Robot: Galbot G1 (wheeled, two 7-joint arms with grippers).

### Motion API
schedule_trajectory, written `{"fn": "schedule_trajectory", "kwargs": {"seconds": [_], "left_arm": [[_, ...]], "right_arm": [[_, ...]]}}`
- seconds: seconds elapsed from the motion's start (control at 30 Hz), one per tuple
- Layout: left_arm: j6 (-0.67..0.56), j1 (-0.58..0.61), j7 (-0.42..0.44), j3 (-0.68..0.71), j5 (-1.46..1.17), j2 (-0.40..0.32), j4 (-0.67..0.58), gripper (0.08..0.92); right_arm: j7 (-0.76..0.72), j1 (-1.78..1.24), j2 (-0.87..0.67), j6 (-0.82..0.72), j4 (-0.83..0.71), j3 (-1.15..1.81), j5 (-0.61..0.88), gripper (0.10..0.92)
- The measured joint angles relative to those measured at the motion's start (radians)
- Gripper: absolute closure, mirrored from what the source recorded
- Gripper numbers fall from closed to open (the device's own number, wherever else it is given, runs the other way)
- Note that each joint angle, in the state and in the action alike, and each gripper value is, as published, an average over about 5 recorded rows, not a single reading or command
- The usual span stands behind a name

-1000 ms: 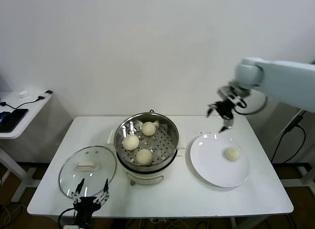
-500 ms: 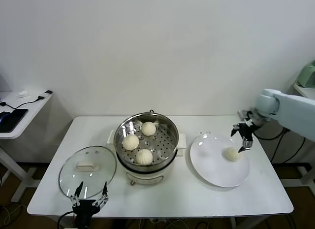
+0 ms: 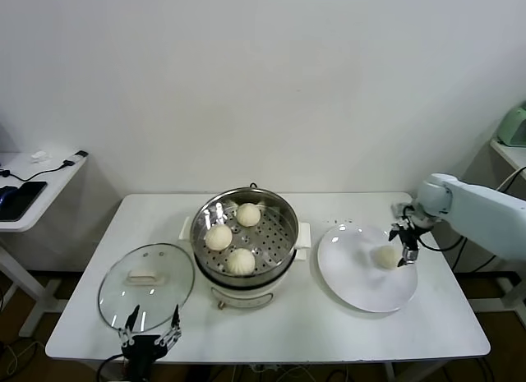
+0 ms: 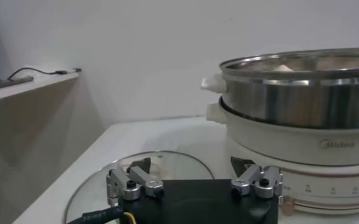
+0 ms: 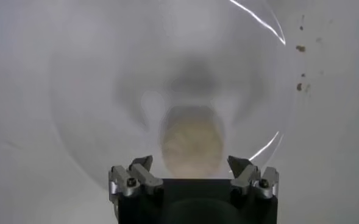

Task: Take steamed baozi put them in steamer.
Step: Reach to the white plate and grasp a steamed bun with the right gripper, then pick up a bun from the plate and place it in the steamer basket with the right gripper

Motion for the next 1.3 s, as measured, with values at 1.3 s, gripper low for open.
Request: {"fn": "schedule_trajectory", "kwargs": {"seconds": [1.3], "left_arm": [[0.012, 0.004, 0.003, 0.004, 0.000, 0.003, -0.043, 0.177]], "right_arm": [[0.028, 0.439, 0.018, -0.086, 0.298, -0.307, 0.324, 0.358]]}}
